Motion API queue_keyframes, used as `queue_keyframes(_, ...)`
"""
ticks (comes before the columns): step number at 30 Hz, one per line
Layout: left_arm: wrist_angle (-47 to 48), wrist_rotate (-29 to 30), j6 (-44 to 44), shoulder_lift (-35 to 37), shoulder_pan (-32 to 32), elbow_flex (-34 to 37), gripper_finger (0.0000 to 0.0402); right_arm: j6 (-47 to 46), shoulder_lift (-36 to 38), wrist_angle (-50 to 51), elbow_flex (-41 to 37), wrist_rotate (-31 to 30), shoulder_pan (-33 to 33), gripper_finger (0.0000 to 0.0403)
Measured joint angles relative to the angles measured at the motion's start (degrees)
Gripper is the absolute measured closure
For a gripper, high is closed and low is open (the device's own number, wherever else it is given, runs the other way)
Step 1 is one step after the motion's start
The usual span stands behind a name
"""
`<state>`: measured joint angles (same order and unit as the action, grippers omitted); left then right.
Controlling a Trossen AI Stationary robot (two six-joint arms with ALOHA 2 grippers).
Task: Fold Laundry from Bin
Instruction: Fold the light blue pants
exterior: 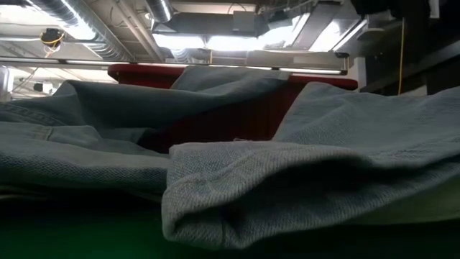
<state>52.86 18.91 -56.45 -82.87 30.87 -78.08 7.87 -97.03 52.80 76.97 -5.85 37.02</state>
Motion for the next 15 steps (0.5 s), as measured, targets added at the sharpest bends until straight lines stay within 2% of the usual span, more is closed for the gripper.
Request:
queue_keyframes(6, 0.0, 0.0, 0.0, 0.0, 0.0, 0.0, 0.0316, 6.5, -3.2, 1.0, 0.0, -0.5, 0.6, 0.0148)
queue_keyframes(15, 0.0, 0.0, 0.0, 0.0, 0.0, 0.0, 0.0316, 15.9, -6.7, -2.8, 0.0, -2.8, 0.5, 0.0163)
